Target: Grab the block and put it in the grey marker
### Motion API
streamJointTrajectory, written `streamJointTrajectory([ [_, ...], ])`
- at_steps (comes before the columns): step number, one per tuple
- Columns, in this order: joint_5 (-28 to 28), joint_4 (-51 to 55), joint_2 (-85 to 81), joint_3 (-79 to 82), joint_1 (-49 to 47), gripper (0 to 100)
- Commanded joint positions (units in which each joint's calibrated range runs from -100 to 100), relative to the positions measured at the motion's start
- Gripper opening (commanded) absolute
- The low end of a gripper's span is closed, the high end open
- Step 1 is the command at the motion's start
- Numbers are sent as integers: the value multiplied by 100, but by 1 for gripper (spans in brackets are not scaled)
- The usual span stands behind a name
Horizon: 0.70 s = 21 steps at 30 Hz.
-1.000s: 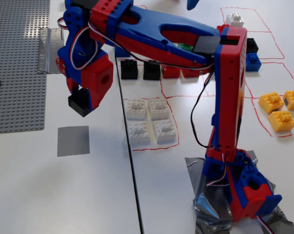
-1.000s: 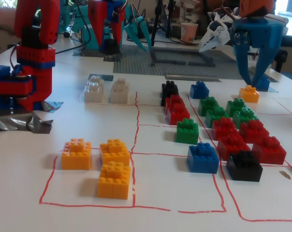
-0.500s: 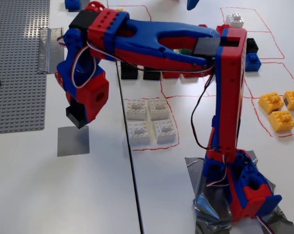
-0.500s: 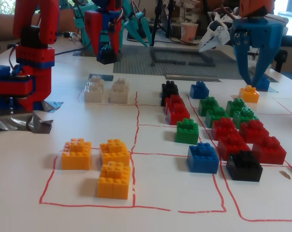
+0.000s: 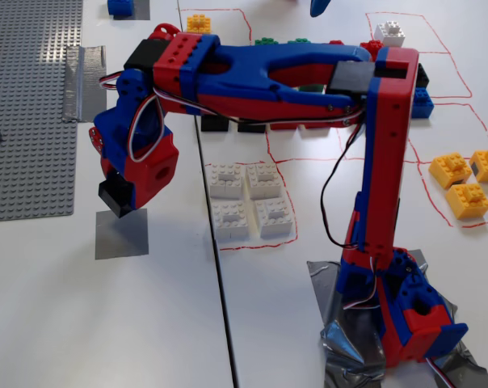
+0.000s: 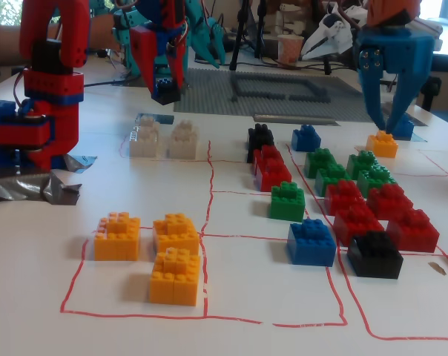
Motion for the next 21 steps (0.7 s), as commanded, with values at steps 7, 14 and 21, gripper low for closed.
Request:
streamJointTrajectory([
  [7,-156,-164,-132,-9,30,0],
  [14,-210,-164,82,-9,10,0],
  [21,-190,-180,272,-27,-39,0],
])
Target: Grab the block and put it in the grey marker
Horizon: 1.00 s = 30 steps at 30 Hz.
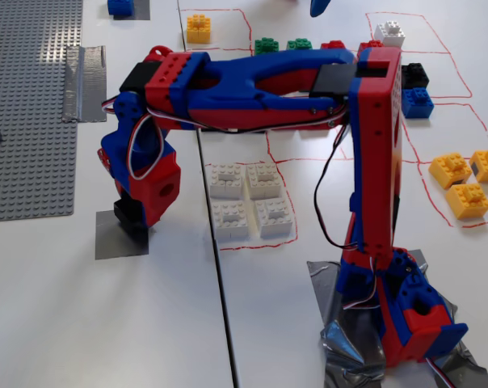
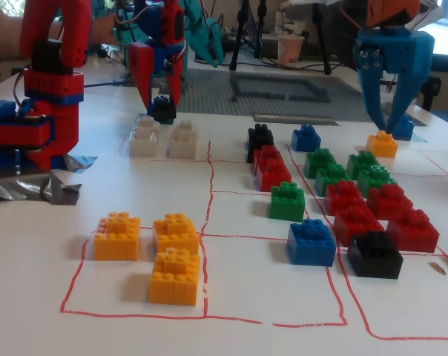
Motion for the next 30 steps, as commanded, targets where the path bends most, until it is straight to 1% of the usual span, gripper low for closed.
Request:
streamJointTrajectory([
  [1,-10,-67,-171,-200,-49,0],
  [4,10,-83,-130,-227,-58,2],
  [19,10,-75,333,-772,-402,1],
  [20,15,-75,341,-799,-392,3],
  [21,29,-75,349,-817,-382,12],
  [22,44,-67,349,-817,-372,17],
  [24,29,-18,349,-827,-353,26],
  [30,88,225,333,-890,-363,33],
])
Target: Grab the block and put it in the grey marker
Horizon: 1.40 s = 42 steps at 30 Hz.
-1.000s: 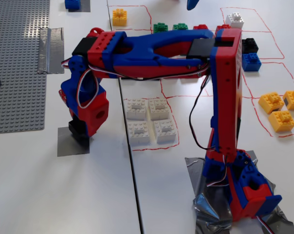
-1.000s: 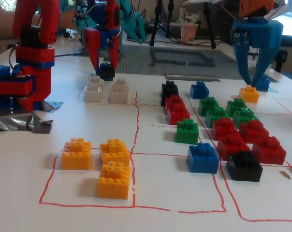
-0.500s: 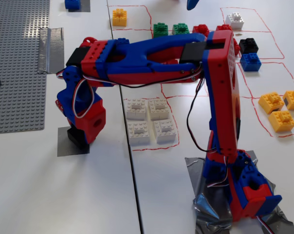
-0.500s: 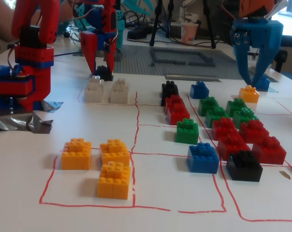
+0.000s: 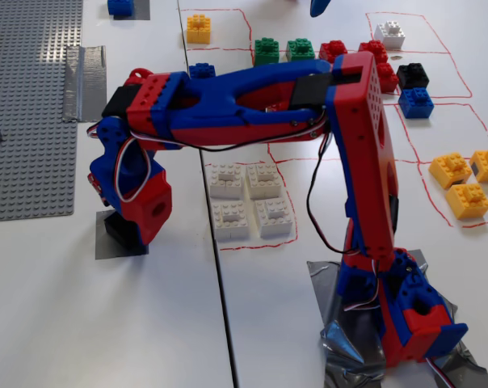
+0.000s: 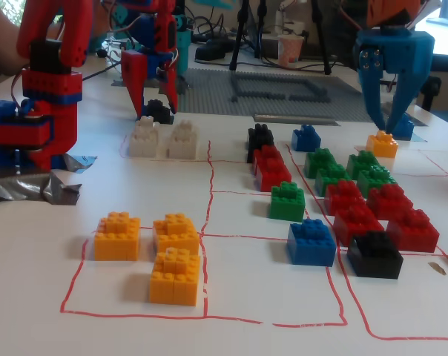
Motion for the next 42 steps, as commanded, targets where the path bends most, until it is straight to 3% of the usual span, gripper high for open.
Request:
streamJointTrajectory([
  [1,63,152,-243,-545,-63,35],
  [25,166,1272,-1118,-1272,36,36],
  [33,293,1637,-1390,-1653,252,30],
  [42,484,1751,-2091,-1517,781,16],
])
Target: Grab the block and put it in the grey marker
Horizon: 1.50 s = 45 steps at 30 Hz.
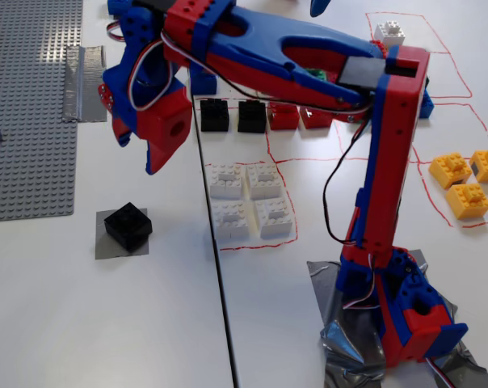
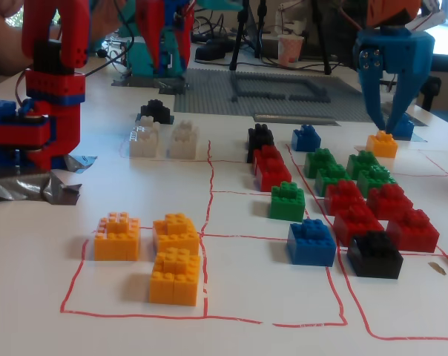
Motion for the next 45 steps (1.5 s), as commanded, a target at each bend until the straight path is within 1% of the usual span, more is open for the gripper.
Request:
streamJointTrajectory([
  [1,98,52,-805,-263,206,14],
  [3,151,76,-1036,-127,324,13],
  [9,308,368,-1540,73,815,5],
  [13,493,547,-1845,218,1188,1],
  [30,1055,1204,-2678,263,3209,0],
  [45,1221,1293,-2819,472,4838,0],
])
